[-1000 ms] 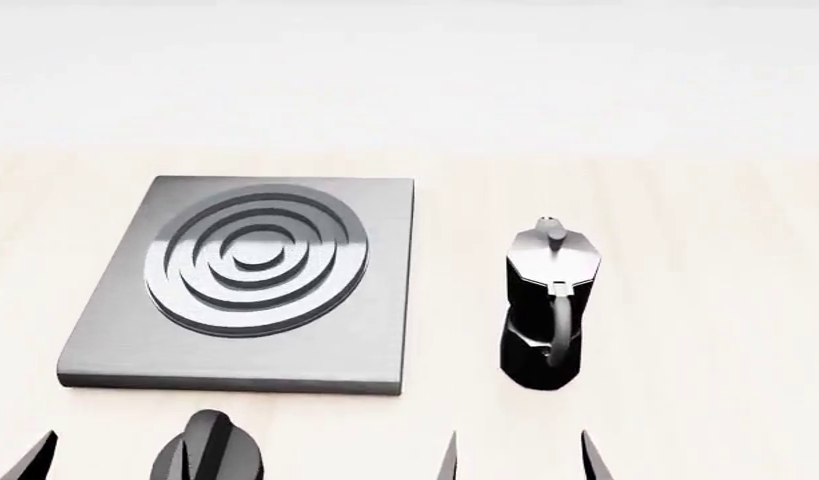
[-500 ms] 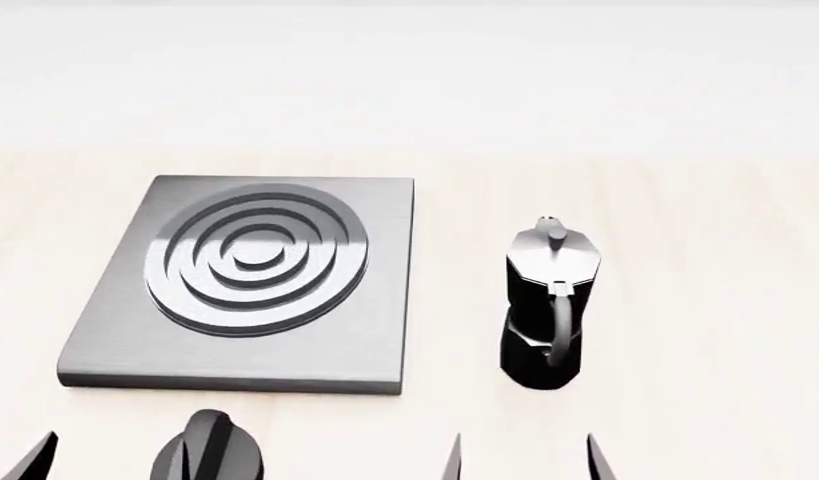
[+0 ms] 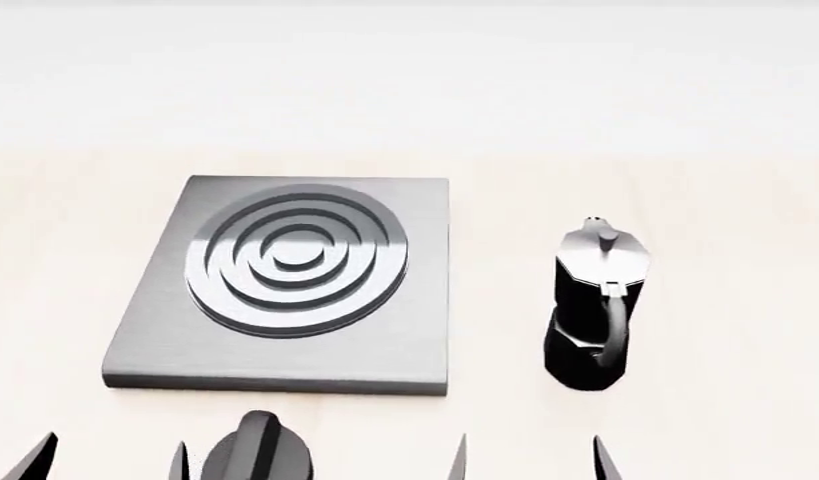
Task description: Put the moka pot on the stove.
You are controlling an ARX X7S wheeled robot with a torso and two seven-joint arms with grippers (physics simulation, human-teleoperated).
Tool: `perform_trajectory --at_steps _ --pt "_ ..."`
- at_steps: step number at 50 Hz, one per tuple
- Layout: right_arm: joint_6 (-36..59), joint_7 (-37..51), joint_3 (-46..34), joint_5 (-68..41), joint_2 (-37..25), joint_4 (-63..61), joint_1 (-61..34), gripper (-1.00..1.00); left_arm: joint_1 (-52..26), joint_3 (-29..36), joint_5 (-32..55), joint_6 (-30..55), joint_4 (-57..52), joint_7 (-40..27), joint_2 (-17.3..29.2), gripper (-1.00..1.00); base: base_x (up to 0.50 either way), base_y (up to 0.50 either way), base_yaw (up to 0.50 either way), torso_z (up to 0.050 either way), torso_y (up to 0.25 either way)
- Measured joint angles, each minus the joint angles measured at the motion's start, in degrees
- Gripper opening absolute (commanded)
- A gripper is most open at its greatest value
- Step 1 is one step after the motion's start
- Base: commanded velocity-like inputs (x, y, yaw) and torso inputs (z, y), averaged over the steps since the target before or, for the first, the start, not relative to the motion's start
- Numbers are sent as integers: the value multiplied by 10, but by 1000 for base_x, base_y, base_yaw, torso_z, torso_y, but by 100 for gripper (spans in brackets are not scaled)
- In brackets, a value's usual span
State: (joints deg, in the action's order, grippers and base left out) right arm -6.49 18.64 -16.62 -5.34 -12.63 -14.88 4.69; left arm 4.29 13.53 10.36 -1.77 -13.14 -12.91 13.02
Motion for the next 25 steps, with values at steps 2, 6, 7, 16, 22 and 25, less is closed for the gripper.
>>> perform_trajectory --at_steps 2,6,7,16,22,25 --pt "0 1 0 -1 -1 0 0 100 0 1 0 0 0 -1 1 100 0 111 0 0 0" --pt "0 2 -1 -2 -2 -1 0 100 -1 2 1 -1 1 -2 2 100 0 95 0 0 0" --pt "0 3 -1 -3 -2 -2 0 100 -1 3 2 -1 1 -2 2 100 0 94 0 0 0" --pt "2 6 -3 -5 -5 -5 0 100 -2 6 4 -2 2 -6 5 100 0 94 0 0 0" --pt "3 8 -5 -7 -7 -8 1 100 -2 8 5 -3 2 -8 7 100 0 92 0 0 0" --pt "3 9 -6 -8 -8 -10 1 100 -2 9 6 -3 2 -8 7 100 0 92 0 0 0"
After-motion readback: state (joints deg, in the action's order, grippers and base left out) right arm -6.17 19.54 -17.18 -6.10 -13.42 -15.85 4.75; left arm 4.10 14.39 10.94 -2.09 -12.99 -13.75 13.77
